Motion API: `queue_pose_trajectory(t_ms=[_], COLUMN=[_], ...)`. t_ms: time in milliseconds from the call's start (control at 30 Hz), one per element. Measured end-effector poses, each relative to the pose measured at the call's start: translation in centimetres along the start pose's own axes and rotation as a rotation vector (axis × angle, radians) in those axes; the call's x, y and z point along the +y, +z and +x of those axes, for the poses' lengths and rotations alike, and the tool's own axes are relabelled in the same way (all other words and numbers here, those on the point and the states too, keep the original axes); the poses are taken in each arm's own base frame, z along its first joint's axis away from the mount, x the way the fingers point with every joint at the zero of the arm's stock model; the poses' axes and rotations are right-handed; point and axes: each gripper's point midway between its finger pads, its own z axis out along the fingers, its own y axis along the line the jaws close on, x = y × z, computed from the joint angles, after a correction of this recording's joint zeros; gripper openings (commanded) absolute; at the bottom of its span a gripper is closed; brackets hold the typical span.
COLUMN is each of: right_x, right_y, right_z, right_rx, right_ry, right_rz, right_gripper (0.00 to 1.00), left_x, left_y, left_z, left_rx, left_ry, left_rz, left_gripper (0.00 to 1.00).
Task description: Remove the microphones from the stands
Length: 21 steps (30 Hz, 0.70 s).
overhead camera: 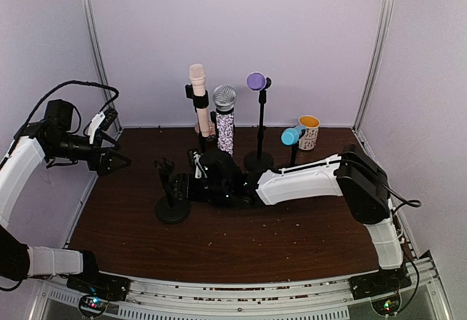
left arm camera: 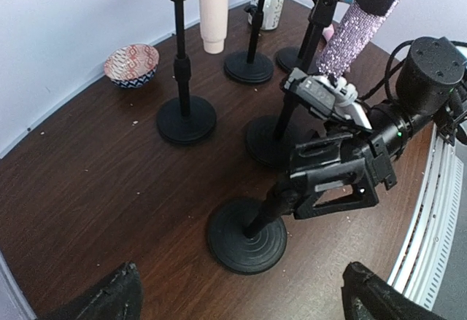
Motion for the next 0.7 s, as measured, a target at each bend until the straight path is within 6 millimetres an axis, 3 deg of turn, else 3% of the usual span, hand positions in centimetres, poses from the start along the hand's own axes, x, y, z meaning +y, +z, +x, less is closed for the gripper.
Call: queue_pose_trajectory(t_ms=[267,400,533,700], right_x=[0.1,0.6,1.3,3.0], right_y=[-1.9,-2.8,-5.6,-11.2], right_z=[1.3,1.9,2.9,4.2], right_rx=[0.054,0.077,0.106,0.117], right_ry=[-0.104,-0.141,-0.184,-0.228], right_rz=[0.055,0.049,0.038,0.008], right_gripper=[0.66,0.62,0.56,0.53], left_x=[0.1,0.2,-1.1,-2.4], left_y=[4.0,5.1,5.8,6.8], left_z=[-0.1,0.7,2.0,2.5], left_rx=[0.03,0.04,0.047,0.048], left_ry=[-0.004,-0.012,0.005,0.051], left_rz=[0.066,0.087,0.136,0.209], left_gripper=[0.98,0.98,0.98,0.98])
